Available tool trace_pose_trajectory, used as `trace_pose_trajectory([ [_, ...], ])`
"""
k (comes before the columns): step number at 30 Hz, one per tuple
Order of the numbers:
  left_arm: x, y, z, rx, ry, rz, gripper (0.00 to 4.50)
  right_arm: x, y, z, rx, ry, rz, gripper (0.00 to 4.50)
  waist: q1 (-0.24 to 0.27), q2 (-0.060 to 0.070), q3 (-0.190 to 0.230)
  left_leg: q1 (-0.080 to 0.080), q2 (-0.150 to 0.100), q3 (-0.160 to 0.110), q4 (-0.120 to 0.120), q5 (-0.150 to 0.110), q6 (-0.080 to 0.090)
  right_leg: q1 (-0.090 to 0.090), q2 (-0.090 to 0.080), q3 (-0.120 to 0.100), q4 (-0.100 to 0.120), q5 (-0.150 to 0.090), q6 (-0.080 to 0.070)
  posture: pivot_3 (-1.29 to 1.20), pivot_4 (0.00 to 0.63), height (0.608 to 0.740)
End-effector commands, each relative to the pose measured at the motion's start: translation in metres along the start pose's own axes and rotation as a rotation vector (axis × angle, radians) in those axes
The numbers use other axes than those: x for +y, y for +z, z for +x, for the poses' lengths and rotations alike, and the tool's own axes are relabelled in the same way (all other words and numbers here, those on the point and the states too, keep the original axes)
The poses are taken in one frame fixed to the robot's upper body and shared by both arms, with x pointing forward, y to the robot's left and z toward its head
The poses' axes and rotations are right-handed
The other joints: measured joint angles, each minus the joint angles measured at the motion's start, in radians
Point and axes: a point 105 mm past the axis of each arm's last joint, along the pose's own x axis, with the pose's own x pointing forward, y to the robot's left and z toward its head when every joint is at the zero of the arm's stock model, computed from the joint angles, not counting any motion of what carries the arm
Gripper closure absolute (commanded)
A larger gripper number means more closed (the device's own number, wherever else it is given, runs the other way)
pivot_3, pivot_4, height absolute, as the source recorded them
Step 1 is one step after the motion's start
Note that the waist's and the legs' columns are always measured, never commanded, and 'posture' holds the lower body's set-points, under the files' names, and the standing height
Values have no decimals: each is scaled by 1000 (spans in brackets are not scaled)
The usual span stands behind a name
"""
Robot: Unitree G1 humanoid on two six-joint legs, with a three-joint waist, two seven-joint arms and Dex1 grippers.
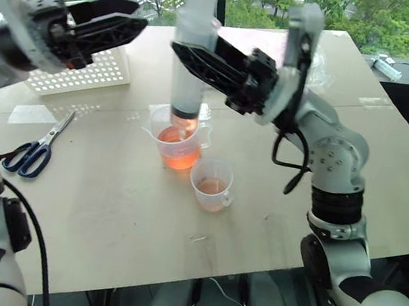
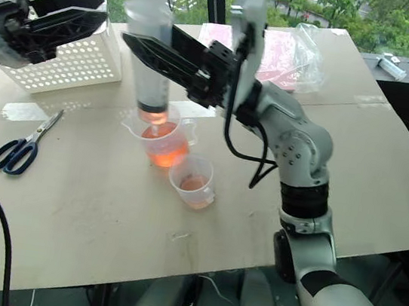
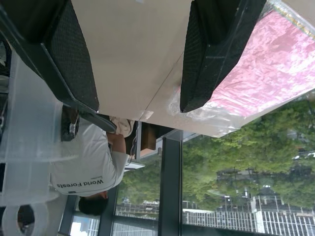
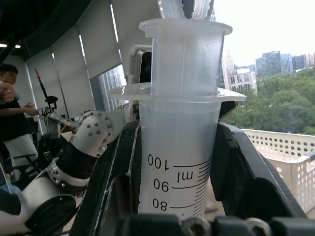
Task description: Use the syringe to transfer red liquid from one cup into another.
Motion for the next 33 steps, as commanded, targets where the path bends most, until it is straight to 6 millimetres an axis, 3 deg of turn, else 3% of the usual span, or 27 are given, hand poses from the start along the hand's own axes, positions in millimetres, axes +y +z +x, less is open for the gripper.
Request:
trace_pose_trajectory([
  [1,-16,10,15,-18,-74,36,1891,14,4,-11,26,27,-66,3032,-4,0,0,0,0,0,0,0,0,0,0,1,0,0,0,0,150,740],
  [6,-31,-7,30,29,-167,-11,1891,18,-10,-27,70,-18,-77,3032,-7,0,0,0,0,2,0,0,0,-1,0,2,1,0,0,0,150,740],
  [12,-43,-29,34,127,-254,-1,1891,15,-36,-33,124,-53,-90,3032,-6,0,0,1,0,3,0,0,0,-1,0,3,1,0,0,0,150,740],
  [26,-43,-29,45,94,-262,-11,1891,13,-50,-28,143,-46,-130,3032,21,0,0,0,0,3,1,0,0,0,1,2,0,0,0,0,150,740],
  [29,-46,-30,46,97,-282,-19,2748,12,-50,-28,147,-49,-138,3032,21,0,0,0,0,3,1,0,0,0,1,2,0,0,0,0,150,740],
  [32,-50,-32,48,103,-305,-21,4215,12,-50,-29,149,-53,-141,3032,22,0,0,0,0,3,1,0,0,0,1,2,0,0,0,0,150,740],
  [33,-52,-32,49,103,-314,-24,4474,11,-51,-29,150,-56,-142,3032,21,0,0,0,0,3,1,0,0,0,1,2,0,0,0,0,150,740],
])
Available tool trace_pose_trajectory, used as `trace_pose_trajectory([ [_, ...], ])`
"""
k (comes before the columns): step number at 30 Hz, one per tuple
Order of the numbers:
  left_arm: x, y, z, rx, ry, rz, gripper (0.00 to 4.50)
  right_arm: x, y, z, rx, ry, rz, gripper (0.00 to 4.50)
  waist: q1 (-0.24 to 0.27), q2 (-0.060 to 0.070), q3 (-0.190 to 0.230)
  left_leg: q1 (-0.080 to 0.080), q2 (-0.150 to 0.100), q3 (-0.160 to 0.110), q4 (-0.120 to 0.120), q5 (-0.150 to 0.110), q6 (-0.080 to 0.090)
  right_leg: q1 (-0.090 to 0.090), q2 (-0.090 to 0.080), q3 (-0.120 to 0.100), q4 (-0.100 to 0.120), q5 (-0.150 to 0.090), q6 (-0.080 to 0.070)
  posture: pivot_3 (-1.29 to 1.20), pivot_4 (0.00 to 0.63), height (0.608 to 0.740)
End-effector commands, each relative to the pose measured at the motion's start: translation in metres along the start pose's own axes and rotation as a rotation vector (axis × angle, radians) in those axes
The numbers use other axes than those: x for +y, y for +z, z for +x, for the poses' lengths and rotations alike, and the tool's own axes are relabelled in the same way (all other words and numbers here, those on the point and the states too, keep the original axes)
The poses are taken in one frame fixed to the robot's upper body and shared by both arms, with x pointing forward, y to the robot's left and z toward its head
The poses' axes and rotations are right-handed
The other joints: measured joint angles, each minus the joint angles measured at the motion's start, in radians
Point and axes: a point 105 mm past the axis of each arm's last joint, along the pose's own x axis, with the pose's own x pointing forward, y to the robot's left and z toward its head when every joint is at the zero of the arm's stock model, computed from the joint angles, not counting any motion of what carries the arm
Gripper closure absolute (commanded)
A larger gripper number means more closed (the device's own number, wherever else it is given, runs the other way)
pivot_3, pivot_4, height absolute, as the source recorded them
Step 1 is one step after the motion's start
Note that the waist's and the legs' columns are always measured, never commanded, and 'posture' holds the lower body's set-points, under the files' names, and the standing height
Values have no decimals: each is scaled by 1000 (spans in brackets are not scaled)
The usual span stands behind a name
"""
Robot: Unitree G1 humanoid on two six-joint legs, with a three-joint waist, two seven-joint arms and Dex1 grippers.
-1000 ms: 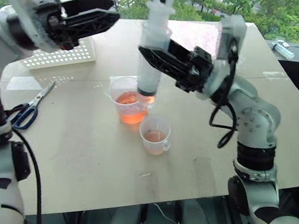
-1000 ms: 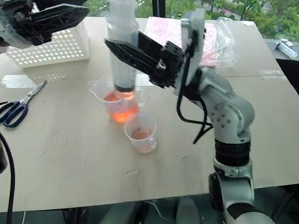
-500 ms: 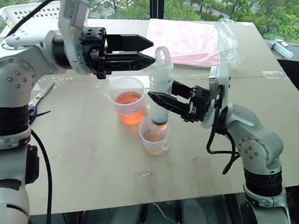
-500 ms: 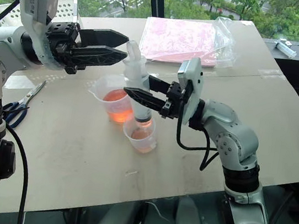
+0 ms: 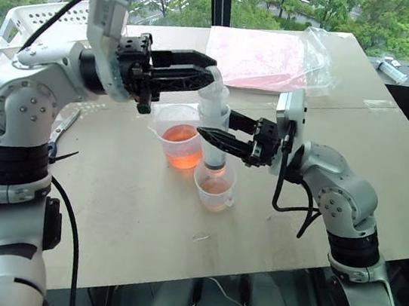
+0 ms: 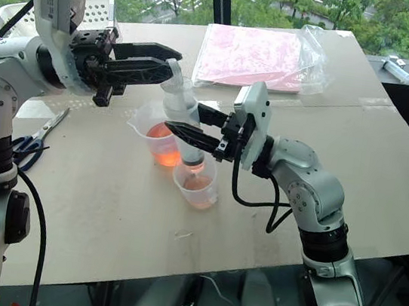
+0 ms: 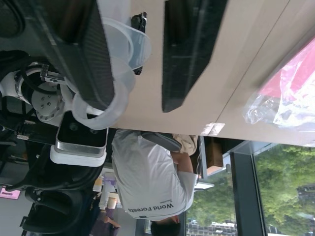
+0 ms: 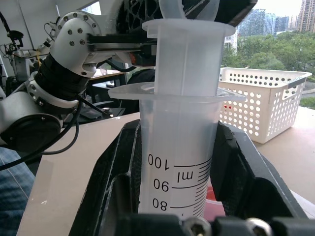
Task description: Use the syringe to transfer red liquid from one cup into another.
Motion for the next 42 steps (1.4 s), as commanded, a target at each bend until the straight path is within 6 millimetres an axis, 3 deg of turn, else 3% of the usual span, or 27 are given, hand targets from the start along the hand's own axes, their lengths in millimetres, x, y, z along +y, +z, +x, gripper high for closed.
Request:
trace_pose_trajectory([
  [1,-10,6,7,-3,-45,33,4474,8,11,2,-37,37,-48,3032,0,0,0,0,0,0,0,0,0,0,0,0,0,0,0,0,150,740],
  [17,-31,-30,16,104,-140,-40,4474,2,29,1,-87,11,-82,3032,0,0,0,0,0,0,0,0,0,0,0,0,0,0,0,0,150,740],
  [24,-35,-43,18,138,-143,-72,4474,-2,36,0,-101,3,-95,3032,0,0,0,0,0,0,0,0,0,0,0,0,0,0,0,0,150,740],
  [30,-29,-43,21,125,-114,-80,4474,-2,36,0,-105,3,-92,3032,1,0,0,0,0,0,0,0,0,0,0,0,0,0,0,0,150,740],
  [32,-28,-41,21,116,-110,-84,3854,-1,35,0,-104,3,-91,3032,1,0,0,0,0,0,0,0,0,0,0,0,0,0,0,0,150,740],
  [33,-28,-38,20,109,-115,-76,3789,-1,35,-1,-102,3,-88,3032,2,0,0,0,0,0,0,0,0,0,0,0,0,0,0,0,150,740],
  [34,-26,-35,21,100,-99,-54,3202,-2,34,-1,-101,2,-87,3032,2,0,0,0,0,0,0,0,0,0,0,0,0,0,0,0,150,740],
  [39,-30,-4,13,29,-110,-19,1269,0,35,-4,-105,2,-67,3032,2,0,0,0,0,0,0,0,0,0,0,0,0,0,0,0,150,740],
  [42,-28,17,1,-8,-84,12,1269,3,37,-7,-109,9,-40,3032,0,0,0,0,0,-1,0,0,0,0,0,0,0,0,0,0,150,740],
])
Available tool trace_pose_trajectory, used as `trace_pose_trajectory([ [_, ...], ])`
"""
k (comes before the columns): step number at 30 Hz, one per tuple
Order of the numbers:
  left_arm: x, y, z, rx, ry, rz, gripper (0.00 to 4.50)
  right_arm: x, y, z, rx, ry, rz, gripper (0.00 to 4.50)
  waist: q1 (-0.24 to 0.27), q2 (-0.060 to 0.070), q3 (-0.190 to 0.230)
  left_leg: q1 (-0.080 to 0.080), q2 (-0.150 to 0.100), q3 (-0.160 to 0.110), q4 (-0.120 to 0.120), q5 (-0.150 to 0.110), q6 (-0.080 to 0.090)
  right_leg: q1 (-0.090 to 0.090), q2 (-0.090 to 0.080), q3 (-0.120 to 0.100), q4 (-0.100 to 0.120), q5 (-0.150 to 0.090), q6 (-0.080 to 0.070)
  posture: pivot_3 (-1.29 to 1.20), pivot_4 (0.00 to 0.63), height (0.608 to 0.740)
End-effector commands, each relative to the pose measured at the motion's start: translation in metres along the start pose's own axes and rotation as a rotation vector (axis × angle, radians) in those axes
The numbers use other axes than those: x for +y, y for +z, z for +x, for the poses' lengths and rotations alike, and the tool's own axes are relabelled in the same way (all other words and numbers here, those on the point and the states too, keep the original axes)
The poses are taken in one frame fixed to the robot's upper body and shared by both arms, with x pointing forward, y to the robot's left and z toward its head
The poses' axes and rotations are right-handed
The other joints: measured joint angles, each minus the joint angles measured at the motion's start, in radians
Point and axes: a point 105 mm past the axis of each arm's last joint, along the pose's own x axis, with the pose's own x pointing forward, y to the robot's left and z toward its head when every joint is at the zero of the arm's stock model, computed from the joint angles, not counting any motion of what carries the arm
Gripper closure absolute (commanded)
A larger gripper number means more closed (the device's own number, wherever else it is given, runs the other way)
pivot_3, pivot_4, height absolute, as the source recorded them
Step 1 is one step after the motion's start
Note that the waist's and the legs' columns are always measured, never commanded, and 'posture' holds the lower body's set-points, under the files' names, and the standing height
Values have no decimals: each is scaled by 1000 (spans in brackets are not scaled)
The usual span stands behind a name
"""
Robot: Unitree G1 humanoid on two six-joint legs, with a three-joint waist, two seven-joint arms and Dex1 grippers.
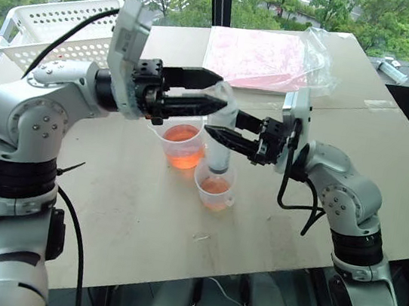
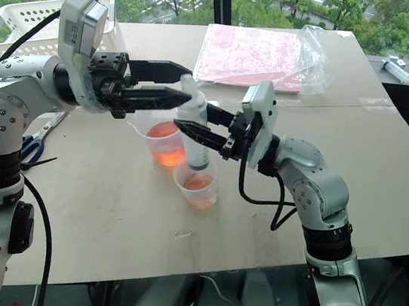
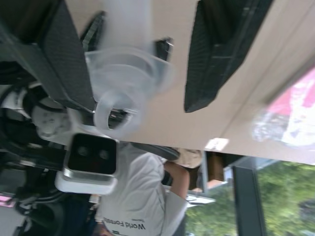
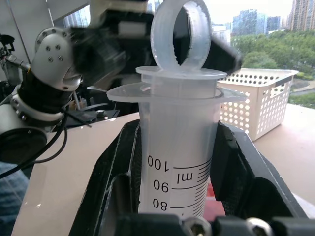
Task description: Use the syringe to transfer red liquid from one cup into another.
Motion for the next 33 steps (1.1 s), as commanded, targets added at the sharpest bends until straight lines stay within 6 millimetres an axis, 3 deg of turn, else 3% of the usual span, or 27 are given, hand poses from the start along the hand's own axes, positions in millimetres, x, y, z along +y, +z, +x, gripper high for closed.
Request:
trace_pose_trajectory([
  [1,-11,32,-15,-47,-18,70,1269,11,25,-1,-75,39,-30,3032,-2,0,0,0,0,0,0,0,0,0,0,0,0,0,0,0,150,740],
  [8,7,64,-58,-118,177,117,1269,13,46,-11,-129,43,63,3032,-2,0,0,1,0,0,0,0,0,0,0,0,0,0,0,0,150,740],
  [13,20,62,-91,-83,356,113,1269,5,67,-32,-87,-1,115,3032,-1,1,0,0,0,0,0,0,0,0,0,0,-1,0,0,0,150,740],
  [16,28,32,-117,74,496,92,1269,-15,70,-54,80,-136,104,3032,-2,1,1,1,0,1,-1,0,0,0,-1,1,-1,0,0,0,150,740],
  [21,26,-44,-160,368,642,14,1269,-66,1,-136,716,-516,176,3032,11,0,0,1,0,3,-4,0,1,0,-1,1,-2,0,-1,0,150,740],
  [24,21,-77,-175,478,670,-21,1269,-72,-19,-150,838,-559,229,3032,15,0,1,0,1,5,-3,-1,1,0,-1,3,-4,0,-1,0,150,740],
  [28,13,-113,-176,528,655,-44,1269,-81,-43,-144,910,-574,229,3032,18,1,1,0,2,6,-4,-1,2,-1,-2,9,-3,0,-1,0,150,740],
  [29,11,-117,-173,525,644,-46,1230,-84,-44,-143,910,-580,219,2019,21,1,1,0,2,6,-4,-1,2,-1,-2,8,-3,0,-1,0,150,740],
  [33,0,-136,-158,502,601,-25,1230,-93,-32,-139,818,-584,159,233,31,0,1,-2,1,6,-3,-2,4,-1,-3,7,-4,0,-1,0,150,740],
])
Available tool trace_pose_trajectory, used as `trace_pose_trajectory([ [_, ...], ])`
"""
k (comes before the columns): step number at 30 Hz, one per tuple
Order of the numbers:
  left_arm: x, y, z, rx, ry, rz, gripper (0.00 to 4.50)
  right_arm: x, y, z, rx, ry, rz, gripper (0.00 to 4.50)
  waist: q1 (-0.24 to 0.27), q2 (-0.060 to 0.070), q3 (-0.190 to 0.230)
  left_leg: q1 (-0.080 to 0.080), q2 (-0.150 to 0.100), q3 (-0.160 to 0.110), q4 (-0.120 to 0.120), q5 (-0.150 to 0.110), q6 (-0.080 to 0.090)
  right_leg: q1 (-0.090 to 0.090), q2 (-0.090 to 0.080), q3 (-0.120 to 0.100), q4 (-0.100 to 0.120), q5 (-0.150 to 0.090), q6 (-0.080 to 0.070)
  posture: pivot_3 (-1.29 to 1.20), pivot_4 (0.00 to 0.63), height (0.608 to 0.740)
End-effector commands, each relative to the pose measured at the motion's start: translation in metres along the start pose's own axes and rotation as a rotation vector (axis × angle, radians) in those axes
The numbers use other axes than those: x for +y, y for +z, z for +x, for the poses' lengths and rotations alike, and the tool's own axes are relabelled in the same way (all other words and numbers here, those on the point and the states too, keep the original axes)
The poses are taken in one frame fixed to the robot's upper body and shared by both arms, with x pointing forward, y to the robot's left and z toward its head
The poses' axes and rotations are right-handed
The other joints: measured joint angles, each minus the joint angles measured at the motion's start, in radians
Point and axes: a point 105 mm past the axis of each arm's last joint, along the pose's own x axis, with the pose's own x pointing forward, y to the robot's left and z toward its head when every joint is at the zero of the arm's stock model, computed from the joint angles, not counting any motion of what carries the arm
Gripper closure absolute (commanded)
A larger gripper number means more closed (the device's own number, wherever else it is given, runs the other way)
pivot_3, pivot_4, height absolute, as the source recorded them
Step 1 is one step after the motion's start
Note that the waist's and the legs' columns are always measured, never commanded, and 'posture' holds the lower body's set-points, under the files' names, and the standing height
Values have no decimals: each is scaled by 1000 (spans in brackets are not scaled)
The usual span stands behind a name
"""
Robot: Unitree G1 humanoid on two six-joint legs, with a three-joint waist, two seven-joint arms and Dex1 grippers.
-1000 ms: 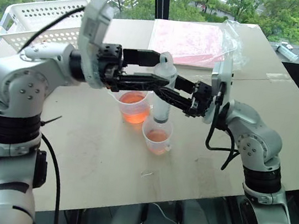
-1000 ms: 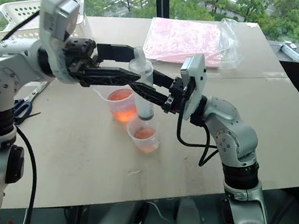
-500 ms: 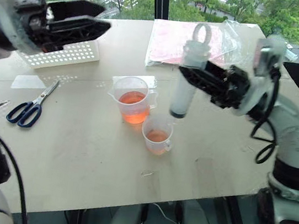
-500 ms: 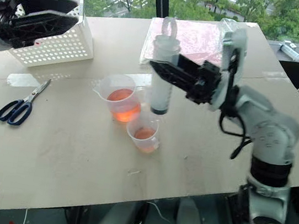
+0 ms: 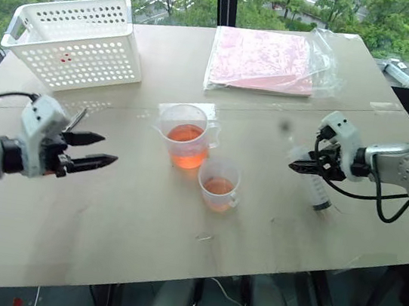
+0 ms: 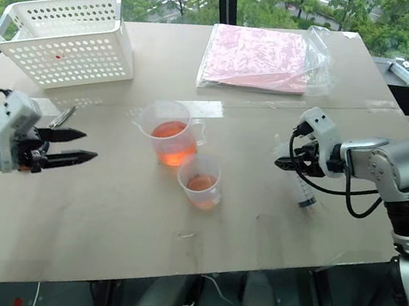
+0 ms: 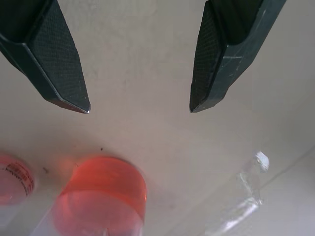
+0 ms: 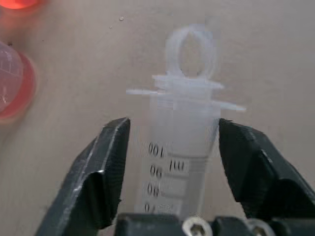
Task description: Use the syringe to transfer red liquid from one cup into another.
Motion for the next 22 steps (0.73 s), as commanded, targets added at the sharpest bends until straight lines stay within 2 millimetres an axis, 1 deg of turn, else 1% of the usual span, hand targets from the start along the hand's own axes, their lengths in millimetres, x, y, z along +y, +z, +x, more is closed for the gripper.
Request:
trace_pose_trajectory([
  [1,-13,6,6,-22,-10,93,1230,-8,26,-20,-145,-31,-65,45,4,0,0,0,0,0,0,0,0,0,0,0,-1,0,0,0,150,740],
  [3,-22,8,9,-71,-16,66,1230,-5,33,-35,-243,-6,-121,45,11,0,0,0,0,0,0,0,0,0,0,0,-1,0,0,0,150,740],
  [4,-27,10,11,-104,-14,62,1230,-4,32,-44,-286,15,-138,45,18,0,0,0,0,0,0,0,1,0,0,-1,-2,0,0,0,150,740],
  [6,-37,6,14,-125,-8,31,1230,0,20,-61,-358,67,-177,45,24,-1,0,0,0,-1,-1,-1,1,1,0,-1,-4,0,0,0,150,740],
  [7,-42,2,14,-124,-3,27,1230,1,11,-68,-385,91,-201,45,27,-1,-1,0,0,-1,-1,-1,2,2,0,-2,-5,0,0,0,150,740],
  [9,-51,-9,13,-115,6,35,1230,2,-15,-79,-419,116,-213,45,28,-1,-1,0,0,-2,-1,-2,2,4,0,-3,-8,0,0,0,150,740],
  [11,-56,-18,12,-100,13,24,1230,1,-33,-87,-441,120,-240,45,26,0,-1,2,0,-2,-1,-2,3,7,0,-3,-10,0,0,0,150,740],
  [12,-55,-27,10,-91,24,-3,1230,-3,-45,-90,-459,105,-255,45,22,0,-1,3,0,-2,-1,-2,3,8,0,-3,-10,0,0,0,150,740],
  [14,-53,-41,7,-87,41,-41,1230,-16,-72,-100,-490,121,-174,45,22,1,-2,7,1,-1,-1,-5,7,12,0,-3,-10,1,0,0,150,740],
  [15,-50,-45,6,-90,61,-54,1230,-20,-82,-101,-477,115,-177,45,21,3,-1,12,1,-1,-1,-5,7,18,1,-3,-11,1,1,0,150,740],
  [16,-47,-48,5,-94,76,-60,1230,-24,-90,-100,-456,114,-180,45,21,3,-1,23,1,-1,-3,-6,10,30,1,-4,-15,1,0,0,150,740],
  [17,-46,-50,5,-91,73,-56,1230,-28,-96,-100,-447,106,-189,45,21,3,-1,27,1,-1,-3,-7,11,34,0,-4,-15,1,0,0,150,740],
  [19,-49,-52,5,-90,55,-54,1230,-39,-105,-100,-436,68,-205,45,20,3,-1,32,2,-1,-3,-7,11,38,1,-4,-15,1,0,0,150,740],
  [22,-54,-51,6,-92,27,-58,1230,-45,-124,-97,-377,69,-237,45,20,3,-1,36,2,-1,-2,-7,11,42,1,-4,-16,1,0,0,150,740],
])
